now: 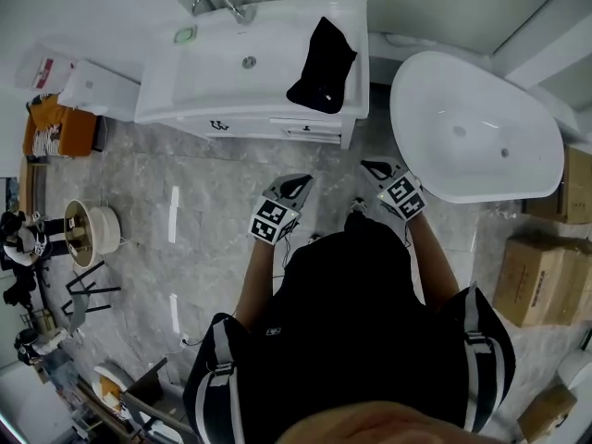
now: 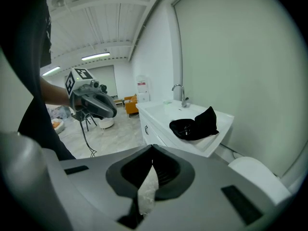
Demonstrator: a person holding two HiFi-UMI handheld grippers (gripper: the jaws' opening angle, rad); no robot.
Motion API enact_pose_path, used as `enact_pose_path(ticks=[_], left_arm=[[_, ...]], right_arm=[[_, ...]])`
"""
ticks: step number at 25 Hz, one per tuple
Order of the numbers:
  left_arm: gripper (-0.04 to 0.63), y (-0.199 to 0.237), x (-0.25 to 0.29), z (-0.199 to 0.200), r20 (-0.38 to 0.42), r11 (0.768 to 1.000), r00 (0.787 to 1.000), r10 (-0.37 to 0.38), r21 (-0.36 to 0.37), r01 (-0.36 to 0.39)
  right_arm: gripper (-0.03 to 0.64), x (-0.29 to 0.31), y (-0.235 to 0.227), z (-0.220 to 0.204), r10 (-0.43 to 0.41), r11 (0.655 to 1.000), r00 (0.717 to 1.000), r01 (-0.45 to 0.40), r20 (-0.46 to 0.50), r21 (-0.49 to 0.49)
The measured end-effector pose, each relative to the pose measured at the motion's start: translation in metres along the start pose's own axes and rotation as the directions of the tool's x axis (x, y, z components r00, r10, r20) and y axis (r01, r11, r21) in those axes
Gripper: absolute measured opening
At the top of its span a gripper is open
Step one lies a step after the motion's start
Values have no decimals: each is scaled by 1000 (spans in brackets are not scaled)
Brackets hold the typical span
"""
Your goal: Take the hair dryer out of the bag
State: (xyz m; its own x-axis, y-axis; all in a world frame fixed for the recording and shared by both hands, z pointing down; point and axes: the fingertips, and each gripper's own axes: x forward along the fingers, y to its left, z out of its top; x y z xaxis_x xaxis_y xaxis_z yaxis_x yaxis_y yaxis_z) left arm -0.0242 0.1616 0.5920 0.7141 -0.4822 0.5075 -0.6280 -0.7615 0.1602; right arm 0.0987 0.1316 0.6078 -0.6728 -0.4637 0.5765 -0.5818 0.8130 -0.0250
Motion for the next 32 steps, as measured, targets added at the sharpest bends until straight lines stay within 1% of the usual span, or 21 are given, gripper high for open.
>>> enact_pose_path(ticks=[6, 9, 12, 19, 21, 27, 29, 32], left_arm=[[17, 7, 16, 11, 2, 998, 998, 56, -33, -56], [17, 9, 25, 18, 10, 996, 997, 79, -45, -78], [17, 10, 34, 17, 16, 993, 996, 91, -75, -90], [17, 13, 45, 12, 20, 987, 994, 104, -123, -101], [17, 20, 46, 13, 22, 985, 994, 107, -142, -103], [17, 46, 55, 19, 41, 982, 994, 105, -162, -97], [17, 60, 60, 19, 50, 977, 994, 97, -197, -86], [17, 84, 64, 34, 100, 964, 991, 89, -258, -61]], right_arm=[[58, 7, -19, -5, 63, 997, 998, -64, -18, -39], [58, 8, -34, -5, 79, 996, 997, -80, -20, -47], [58, 10, -45, -3, 90, 994, 996, -91, -19, -61], [58, 17, -62, 1, 105, 992, 994, -106, -29, -69], [58, 21, -65, 3, 111, 991, 993, -113, -34, -72], [58, 37, -73, 9, 121, 988, 991, -126, -66, -84], [58, 47, -81, 13, 114, 989, 990, -121, -80, -89], [58, 60, -96, 28, 99, 989, 991, -108, -89, -102]])
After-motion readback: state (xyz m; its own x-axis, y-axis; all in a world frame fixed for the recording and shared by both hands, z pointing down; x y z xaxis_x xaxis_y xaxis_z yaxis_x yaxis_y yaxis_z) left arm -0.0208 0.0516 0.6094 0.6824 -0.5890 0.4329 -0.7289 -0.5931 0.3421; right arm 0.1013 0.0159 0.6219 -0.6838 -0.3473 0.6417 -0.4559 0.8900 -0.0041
